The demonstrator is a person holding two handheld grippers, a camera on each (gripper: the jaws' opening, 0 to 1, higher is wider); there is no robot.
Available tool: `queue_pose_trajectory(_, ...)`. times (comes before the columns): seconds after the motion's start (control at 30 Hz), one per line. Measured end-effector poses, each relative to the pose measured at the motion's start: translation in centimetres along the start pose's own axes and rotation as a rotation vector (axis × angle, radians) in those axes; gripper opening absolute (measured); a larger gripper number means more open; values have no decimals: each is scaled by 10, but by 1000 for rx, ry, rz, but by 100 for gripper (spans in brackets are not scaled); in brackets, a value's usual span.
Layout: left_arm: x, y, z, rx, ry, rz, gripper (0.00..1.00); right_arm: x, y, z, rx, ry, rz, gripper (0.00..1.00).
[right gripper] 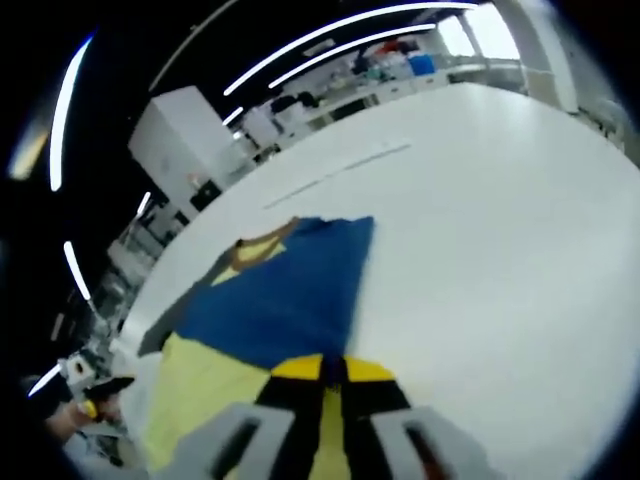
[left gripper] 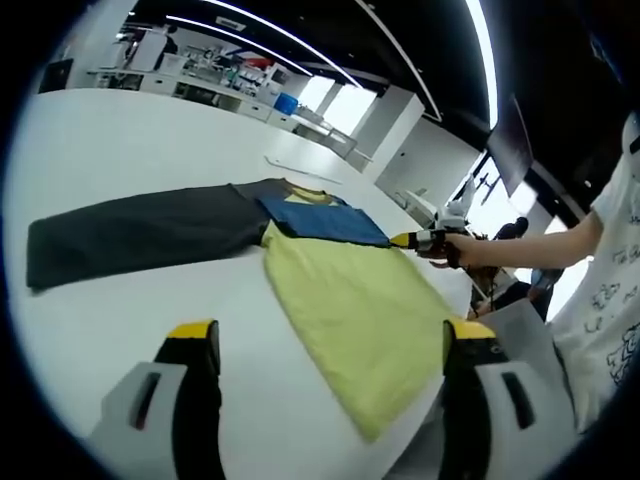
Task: Fold the garment on the visible template until the final outline fits inside the template.
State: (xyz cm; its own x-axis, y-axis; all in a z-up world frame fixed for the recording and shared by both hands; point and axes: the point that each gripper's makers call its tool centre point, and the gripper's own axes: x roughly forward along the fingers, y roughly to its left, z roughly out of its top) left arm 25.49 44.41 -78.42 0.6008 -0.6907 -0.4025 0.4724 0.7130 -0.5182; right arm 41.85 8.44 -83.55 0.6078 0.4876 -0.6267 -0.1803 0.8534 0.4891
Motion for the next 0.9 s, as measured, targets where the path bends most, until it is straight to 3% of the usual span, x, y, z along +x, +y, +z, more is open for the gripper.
queue_pose_trajectory(0.33, 0, -1, -2, -5, 6, 12, 89, 4, -13, 15, -31, -19, -52, 0)
queue_pose_trajectory(0.73, 0, 2, 2, 4, 1, 13, 89, 0, -8, 17, -43, -40, -20, 0)
queue_pose_trajectory(0.9, -2, 8, 5, 4, -9, 23, 90, -13, 0, 25, -45, -87, 27, 15)
